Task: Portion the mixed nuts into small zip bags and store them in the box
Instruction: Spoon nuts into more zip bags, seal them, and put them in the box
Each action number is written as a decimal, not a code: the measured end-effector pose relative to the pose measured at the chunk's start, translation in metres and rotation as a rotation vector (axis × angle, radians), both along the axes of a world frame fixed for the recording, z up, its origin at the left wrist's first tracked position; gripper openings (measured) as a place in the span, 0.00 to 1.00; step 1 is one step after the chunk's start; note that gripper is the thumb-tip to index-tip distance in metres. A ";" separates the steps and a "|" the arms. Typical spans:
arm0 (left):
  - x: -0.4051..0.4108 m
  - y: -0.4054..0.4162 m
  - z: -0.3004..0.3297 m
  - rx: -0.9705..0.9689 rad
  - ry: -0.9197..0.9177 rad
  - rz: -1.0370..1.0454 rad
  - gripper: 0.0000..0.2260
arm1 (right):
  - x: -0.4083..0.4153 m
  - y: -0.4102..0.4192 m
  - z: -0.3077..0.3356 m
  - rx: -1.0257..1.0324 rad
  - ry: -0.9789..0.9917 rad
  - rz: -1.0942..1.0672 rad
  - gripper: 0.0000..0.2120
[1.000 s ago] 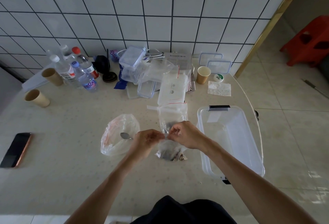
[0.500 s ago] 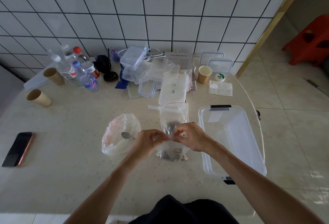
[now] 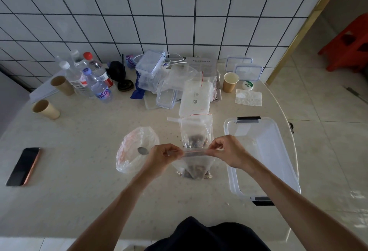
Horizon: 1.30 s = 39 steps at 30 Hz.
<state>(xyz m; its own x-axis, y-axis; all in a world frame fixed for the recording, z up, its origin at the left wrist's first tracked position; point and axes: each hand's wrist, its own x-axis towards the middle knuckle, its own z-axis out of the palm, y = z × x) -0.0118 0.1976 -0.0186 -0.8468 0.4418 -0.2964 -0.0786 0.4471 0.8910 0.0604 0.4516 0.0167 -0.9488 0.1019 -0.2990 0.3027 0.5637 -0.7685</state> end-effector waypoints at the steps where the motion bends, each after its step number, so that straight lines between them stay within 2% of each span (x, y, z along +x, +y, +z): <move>1: 0.000 -0.001 0.000 0.002 -0.011 0.013 0.02 | 0.001 0.002 0.001 -0.013 -0.006 -0.003 0.08; 5: 0.001 -0.006 0.000 0.017 -0.048 0.053 0.00 | 0.003 0.009 0.005 -0.030 -0.035 0.006 0.05; 10: 0.004 -0.014 -0.002 0.035 -0.057 0.053 0.02 | 0.008 0.013 0.007 0.041 -0.043 0.036 0.08; 18: 0.026 -0.027 -0.002 0.108 -0.172 0.007 0.06 | 0.030 0.024 0.008 0.005 -0.103 0.105 0.08; 22: 0.036 -0.024 -0.008 0.047 -0.249 0.000 0.07 | 0.035 0.020 0.004 0.045 -0.185 0.197 0.06; 28: 0.037 -0.024 -0.002 -0.024 -0.278 -0.053 0.13 | 0.032 0.009 0.003 0.123 -0.231 0.340 0.13; 34: 0.007 -0.018 0.005 0.019 -0.162 -0.084 0.22 | 0.002 0.005 0.008 0.020 -0.104 0.190 0.15; 39: -0.035 0.006 -0.003 0.031 -0.193 0.061 0.21 | -0.044 0.010 0.003 0.049 -0.005 0.009 0.13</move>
